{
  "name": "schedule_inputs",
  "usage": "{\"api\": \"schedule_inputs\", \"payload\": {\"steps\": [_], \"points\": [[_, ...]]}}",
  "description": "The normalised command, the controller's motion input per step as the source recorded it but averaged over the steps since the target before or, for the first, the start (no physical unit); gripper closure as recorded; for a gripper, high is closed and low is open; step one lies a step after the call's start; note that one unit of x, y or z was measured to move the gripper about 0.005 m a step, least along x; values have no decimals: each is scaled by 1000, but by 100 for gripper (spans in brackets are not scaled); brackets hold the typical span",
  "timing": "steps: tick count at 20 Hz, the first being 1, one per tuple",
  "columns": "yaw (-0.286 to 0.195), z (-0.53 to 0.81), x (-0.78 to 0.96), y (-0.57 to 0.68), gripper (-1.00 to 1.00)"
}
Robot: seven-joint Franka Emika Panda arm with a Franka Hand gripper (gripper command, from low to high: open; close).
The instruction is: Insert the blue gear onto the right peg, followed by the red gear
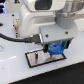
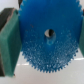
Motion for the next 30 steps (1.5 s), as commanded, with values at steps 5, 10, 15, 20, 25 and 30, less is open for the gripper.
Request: {"api": "schedule_inputs", "payload": {"steps": [5, 10, 15, 20, 25, 30], "points": [[0, -46, 73, -45, 100], [0, -81, 0, 137, 100], [0, -254, 11, 85, 100], [0, -342, 0, -58, 100], [0, 35, -6, -229, 100], [0, 94, 0, -21, 100]]}}
